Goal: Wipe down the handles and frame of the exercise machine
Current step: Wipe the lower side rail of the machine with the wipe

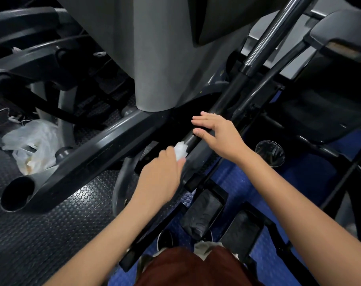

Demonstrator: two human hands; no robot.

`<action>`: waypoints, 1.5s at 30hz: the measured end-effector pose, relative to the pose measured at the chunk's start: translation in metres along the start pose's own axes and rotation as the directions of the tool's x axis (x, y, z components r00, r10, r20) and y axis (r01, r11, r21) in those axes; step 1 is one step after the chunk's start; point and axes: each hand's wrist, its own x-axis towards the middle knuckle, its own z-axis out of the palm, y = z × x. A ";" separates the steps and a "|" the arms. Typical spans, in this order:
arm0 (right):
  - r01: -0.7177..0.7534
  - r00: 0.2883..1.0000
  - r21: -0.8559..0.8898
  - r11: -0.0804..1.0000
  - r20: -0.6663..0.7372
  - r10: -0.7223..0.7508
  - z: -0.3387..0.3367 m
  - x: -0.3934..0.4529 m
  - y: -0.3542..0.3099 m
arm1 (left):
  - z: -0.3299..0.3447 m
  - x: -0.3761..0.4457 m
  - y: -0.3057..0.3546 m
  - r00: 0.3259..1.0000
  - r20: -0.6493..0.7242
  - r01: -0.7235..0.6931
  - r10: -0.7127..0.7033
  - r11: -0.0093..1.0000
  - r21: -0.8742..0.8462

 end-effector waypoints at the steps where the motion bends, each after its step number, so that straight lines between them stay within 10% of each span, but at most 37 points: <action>1: 0.001 1.000 0.002 1.000 0.001 -0.001 -0.001 0.000 0.000 | 0.000 0.016 0.006 1.000 -0.003 -0.024 0.024 0.999 -0.048; 10: 0.015 1.000 -0.024 1.000 0.025 -0.015 -0.002 0.001 0.001 | 0.001 0.034 -0.029 0.948 0.310 0.180 0.073 0.678 -0.713; 20: 0.031 0.998 -0.020 0.999 0.056 -0.030 -0.006 0.004 0.002 | 0.003 -0.015 -0.007 0.998 0.014 0.055 -0.055 0.998 0.042; 26: 0.103 0.987 -0.144 0.984 0.137 -0.083 -0.020 0.013 0.004 | 0.004 0.028 0.024 0.999 -0.034 0.029 -0.028 0.999 0.034; 36: 0.138 0.990 -0.259 0.956 0.047 -0.130 -0.027 0.011 0.018 | -0.007 0.001 -0.062 0.854 0.444 0.202 0.272 0.613 -0.764; 45: 0.286 0.956 -0.400 0.871 0.061 -0.286 -0.041 0.027 0.027 | -0.002 0.069 0.034 1.000 -0.022 -0.014 0.012 0.995 -0.097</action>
